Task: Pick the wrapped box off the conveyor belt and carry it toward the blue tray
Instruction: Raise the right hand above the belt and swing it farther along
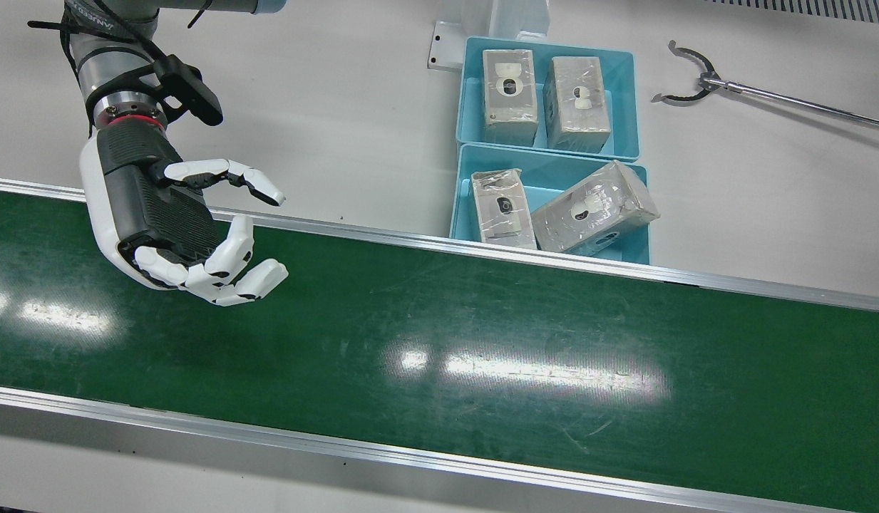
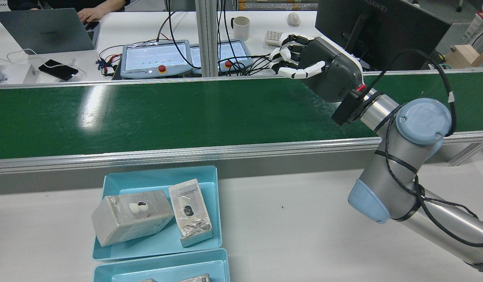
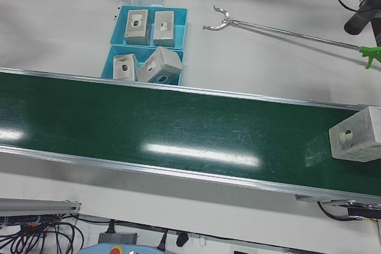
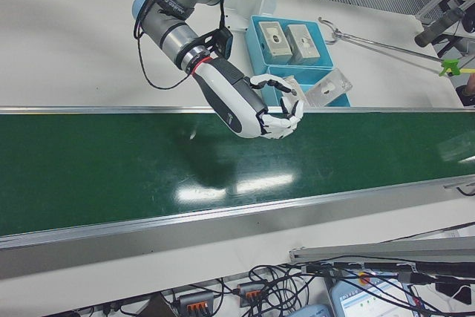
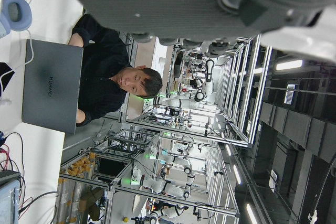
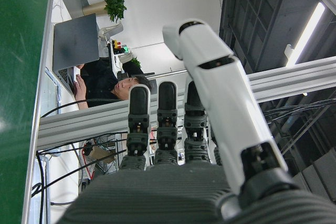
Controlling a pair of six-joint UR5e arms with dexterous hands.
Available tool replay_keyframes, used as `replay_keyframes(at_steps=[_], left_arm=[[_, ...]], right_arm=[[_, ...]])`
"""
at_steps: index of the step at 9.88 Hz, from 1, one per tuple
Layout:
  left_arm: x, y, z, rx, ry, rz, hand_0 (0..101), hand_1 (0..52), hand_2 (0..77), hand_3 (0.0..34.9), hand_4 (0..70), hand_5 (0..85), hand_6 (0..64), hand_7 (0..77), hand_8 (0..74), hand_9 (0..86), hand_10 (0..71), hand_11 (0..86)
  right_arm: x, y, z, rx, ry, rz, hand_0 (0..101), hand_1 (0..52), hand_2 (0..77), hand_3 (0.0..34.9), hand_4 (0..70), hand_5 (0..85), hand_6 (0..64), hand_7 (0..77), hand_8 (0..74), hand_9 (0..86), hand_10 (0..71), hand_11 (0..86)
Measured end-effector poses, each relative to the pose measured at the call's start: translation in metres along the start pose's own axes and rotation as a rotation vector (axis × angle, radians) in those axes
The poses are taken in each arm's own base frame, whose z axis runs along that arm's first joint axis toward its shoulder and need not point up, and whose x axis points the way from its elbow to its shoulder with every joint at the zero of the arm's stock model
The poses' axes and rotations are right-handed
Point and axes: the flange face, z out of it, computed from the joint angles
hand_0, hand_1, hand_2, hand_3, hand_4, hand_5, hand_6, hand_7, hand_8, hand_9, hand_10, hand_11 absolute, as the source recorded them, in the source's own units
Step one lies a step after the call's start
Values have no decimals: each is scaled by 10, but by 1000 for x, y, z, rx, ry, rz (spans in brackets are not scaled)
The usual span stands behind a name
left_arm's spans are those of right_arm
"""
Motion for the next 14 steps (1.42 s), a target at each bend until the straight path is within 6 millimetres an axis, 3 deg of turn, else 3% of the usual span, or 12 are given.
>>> replay_keyframes(at_steps=[1, 2, 3, 4, 5, 6, 7, 8, 10, 11, 12, 14], left_arm=[[0, 0, 0, 0, 0, 0, 0, 0, 5, 0, 0, 11, 0, 5, 5, 5, 5, 0], [0, 0, 0, 0, 0, 0, 0, 0, 11, 0, 0, 11, 0, 5, 5, 5, 5, 0], [0, 0, 0, 0, 0, 0, 0, 0, 11, 0, 0, 11, 0, 5, 5, 5, 5, 0], [0, 0, 0, 0, 0, 0, 0, 0, 11, 0, 0, 11, 0, 5, 5, 5, 5, 0], [0, 0, 0, 0, 0, 0, 0, 0, 11, 0, 0, 11, 0, 5, 5, 5, 5, 0], [0, 0, 0, 0, 0, 0, 0, 0, 11, 0, 0, 11, 0, 5, 5, 5, 5, 0], [0, 0, 0, 0, 0, 0, 0, 0, 11, 0, 0, 11, 0, 5, 5, 5, 5, 0], [0, 0, 0, 0, 0, 0, 0, 0, 11, 0, 0, 11, 0, 5, 5, 5, 5, 0], [0, 0, 0, 0, 0, 0, 0, 0, 11, 0, 0, 11, 0, 5, 5, 5, 5, 0], [0, 0, 0, 0, 0, 0, 0, 0, 11, 0, 0, 11, 0, 5, 5, 5, 5, 0], [0, 0, 0, 0, 0, 0, 0, 0, 11, 0, 0, 11, 0, 5, 5, 5, 5, 5], [0, 0, 0, 0, 0, 0, 0, 0, 5, 0, 0, 11, 0, 5, 5, 5, 5, 0]], right_arm=[[2, 0, 0, 0, 11, 1, 577, 273, 289, 0, 202, 295, 496, 556, 376, 464, 338, 458], [4, 0, 1, -1, 18, 1, 577, 273, 289, 0, 202, 295, 496, 556, 376, 464, 338, 458], [6, 1, 1, -2, 22, 2, 577, 273, 289, 0, 202, 295, 355, 404, 185, 289, 136, 289], [7, 1, 2, -4, 24, 3, 572, 284, 316, 99, 115, 65, 169, 213, 0, 65, 33, 33], [8, 2, 3, -9, 26, 5, 561, 284, 316, 135, 136, 142, 0, 153, 0, 11, 27, 65], [10, 3, 5, -24, 30, 10, 561, 267, 322, 129, 136, 142, 55, 153, 0, 11, 27, 65], [13, 4, 6, -38, 34, 15, 561, 267, 322, 129, 136, 142, 55, 153, 0, 16, 22, 65], [15, 5, 7, -47, 37, 19, 564, 311, 469, 183, 131, 153, 60, 196, 0, 16, 27, 38], [16, 5, 8, -54, 39, 21, 564, 311, 469, 183, 131, 153, 60, 196, 0, 16, 0, 27], [17, 5, 8, -54, 40, 21, 565, 245, 278, 144, 153, 164, 71, 202, 0, 22, 0, 27], [17, 5, 8, -55, 40, 21, 554, 213, 175, 108, 164, 169, 76, 213, 33, 22, 0, 27], [18, 8, 10, -56, 41, 22, 547, 213, 175, 12, 224, 202, 109, 251, 33, 38, 16, 33]])
